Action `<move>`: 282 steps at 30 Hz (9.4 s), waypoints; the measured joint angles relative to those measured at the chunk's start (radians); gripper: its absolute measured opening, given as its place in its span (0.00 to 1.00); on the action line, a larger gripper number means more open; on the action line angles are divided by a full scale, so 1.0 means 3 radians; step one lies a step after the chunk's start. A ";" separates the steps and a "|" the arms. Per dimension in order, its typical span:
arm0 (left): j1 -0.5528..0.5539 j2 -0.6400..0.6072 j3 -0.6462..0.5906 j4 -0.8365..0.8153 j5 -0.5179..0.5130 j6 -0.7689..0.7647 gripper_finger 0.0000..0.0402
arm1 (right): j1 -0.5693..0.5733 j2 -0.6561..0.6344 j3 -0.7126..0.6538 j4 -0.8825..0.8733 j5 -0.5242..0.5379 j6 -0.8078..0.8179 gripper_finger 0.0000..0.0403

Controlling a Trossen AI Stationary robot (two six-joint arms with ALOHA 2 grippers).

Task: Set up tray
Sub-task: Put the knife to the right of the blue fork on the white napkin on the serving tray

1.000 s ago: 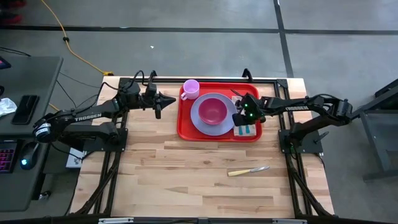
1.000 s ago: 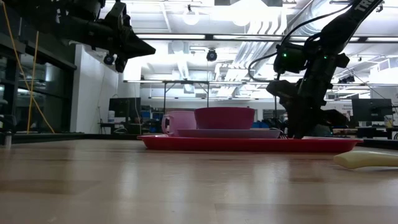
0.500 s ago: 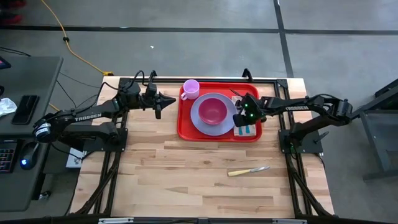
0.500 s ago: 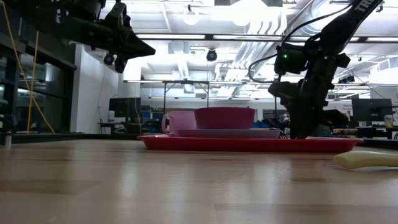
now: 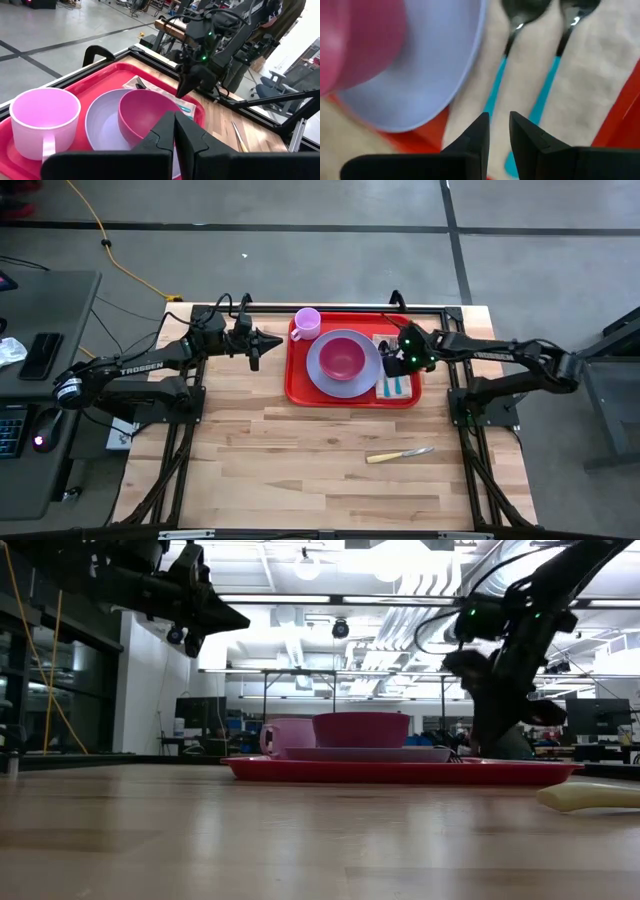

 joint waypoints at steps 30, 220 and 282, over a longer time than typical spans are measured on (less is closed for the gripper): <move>0.0000 0.0001 0.0000 -0.0151 0.0387 -0.0519 0.10 | 0.2923 -0.1467 0.0000 -0.0444 0.0604 0.1759 0.07; -0.2444 0.4969 0.4699 -0.1653 -0.0391 0.0236 0.58 | 0.5167 -0.1536 0.0001 0.2792 0.4939 -0.1884 0.04; -0.2487 0.5167 0.4708 -0.2096 -0.0625 -0.0165 0.29 | 0.5156 -0.1536 0.0001 0.2773 0.4953 -0.1712 0.04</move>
